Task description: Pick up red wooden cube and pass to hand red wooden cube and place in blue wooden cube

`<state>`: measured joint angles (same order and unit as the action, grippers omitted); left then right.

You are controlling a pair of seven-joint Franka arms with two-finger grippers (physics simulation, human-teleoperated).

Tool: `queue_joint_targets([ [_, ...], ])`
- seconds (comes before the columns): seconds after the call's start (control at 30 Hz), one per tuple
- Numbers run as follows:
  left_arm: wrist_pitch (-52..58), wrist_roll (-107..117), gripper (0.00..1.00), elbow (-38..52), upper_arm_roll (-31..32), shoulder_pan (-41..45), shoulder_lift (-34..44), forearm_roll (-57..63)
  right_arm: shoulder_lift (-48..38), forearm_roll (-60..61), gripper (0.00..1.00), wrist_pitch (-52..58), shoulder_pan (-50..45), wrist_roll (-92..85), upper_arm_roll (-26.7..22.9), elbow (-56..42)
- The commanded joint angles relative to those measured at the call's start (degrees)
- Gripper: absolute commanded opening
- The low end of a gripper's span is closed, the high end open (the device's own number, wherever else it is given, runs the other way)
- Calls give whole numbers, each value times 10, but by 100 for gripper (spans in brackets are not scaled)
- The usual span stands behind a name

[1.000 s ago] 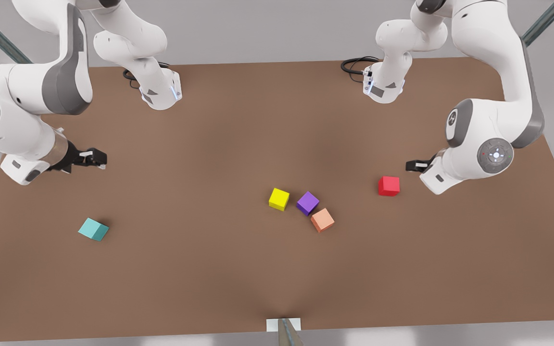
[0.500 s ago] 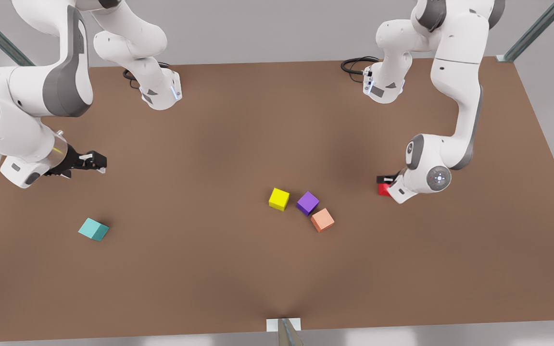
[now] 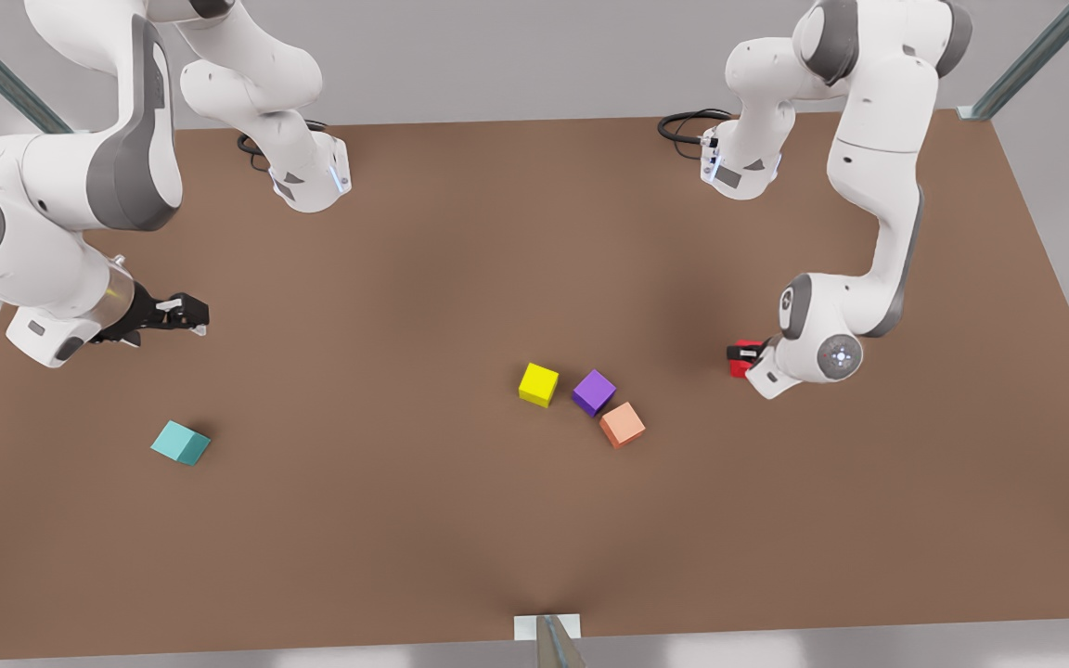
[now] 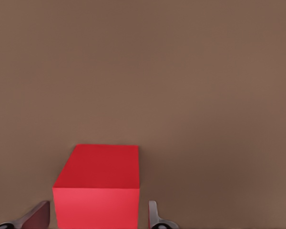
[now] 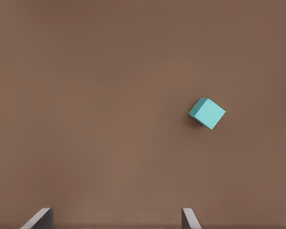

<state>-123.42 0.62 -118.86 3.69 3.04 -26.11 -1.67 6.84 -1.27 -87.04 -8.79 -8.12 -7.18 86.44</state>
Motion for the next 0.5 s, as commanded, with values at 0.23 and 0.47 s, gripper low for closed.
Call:
queue_joint_targets([
  [0.23,-70,-7,99,2,0,-1,-35,0,0,2,100,0,-1,-11,0,2],
  [0.47,-62,12,68,20,3,-9,-32,-10,2,2,100,0,-2,-10,1,2],
])
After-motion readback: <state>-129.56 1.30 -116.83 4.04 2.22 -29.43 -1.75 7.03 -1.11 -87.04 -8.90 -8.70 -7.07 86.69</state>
